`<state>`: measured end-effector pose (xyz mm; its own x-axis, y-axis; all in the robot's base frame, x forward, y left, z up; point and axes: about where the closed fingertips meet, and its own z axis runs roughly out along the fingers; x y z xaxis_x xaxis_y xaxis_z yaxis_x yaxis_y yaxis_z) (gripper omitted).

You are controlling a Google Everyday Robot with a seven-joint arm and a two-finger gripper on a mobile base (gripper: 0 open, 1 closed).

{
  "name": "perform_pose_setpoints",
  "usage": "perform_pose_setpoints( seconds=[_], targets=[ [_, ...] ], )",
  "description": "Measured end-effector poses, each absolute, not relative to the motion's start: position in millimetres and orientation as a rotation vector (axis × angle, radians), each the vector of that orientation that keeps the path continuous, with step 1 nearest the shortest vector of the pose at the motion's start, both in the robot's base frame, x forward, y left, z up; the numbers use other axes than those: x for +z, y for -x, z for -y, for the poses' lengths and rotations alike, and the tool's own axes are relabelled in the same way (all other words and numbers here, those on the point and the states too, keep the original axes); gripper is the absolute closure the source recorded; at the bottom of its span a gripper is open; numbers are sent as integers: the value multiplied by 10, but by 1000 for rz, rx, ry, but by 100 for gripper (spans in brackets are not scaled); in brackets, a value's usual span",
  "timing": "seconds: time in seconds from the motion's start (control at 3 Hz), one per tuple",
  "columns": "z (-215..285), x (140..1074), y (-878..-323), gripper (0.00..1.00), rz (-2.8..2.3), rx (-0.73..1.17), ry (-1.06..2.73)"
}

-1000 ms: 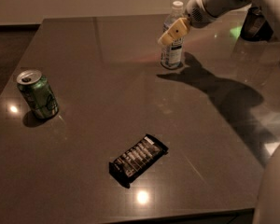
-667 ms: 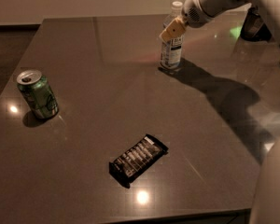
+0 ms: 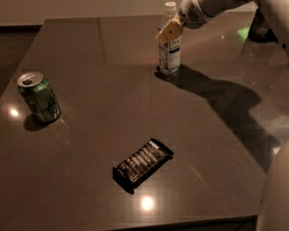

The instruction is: Move blue plastic bottle near green can

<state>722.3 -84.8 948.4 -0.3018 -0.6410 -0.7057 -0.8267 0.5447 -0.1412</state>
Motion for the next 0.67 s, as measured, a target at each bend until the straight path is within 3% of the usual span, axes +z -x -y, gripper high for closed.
perform_pose_setpoints(
  seconds=[0.33, 0.67],
  targets=[
    [455, 9522, -6971, 100, -1979, 406, 1305],
    [46, 9582, -6670, 100, -1876, 496, 1431]
  ],
)
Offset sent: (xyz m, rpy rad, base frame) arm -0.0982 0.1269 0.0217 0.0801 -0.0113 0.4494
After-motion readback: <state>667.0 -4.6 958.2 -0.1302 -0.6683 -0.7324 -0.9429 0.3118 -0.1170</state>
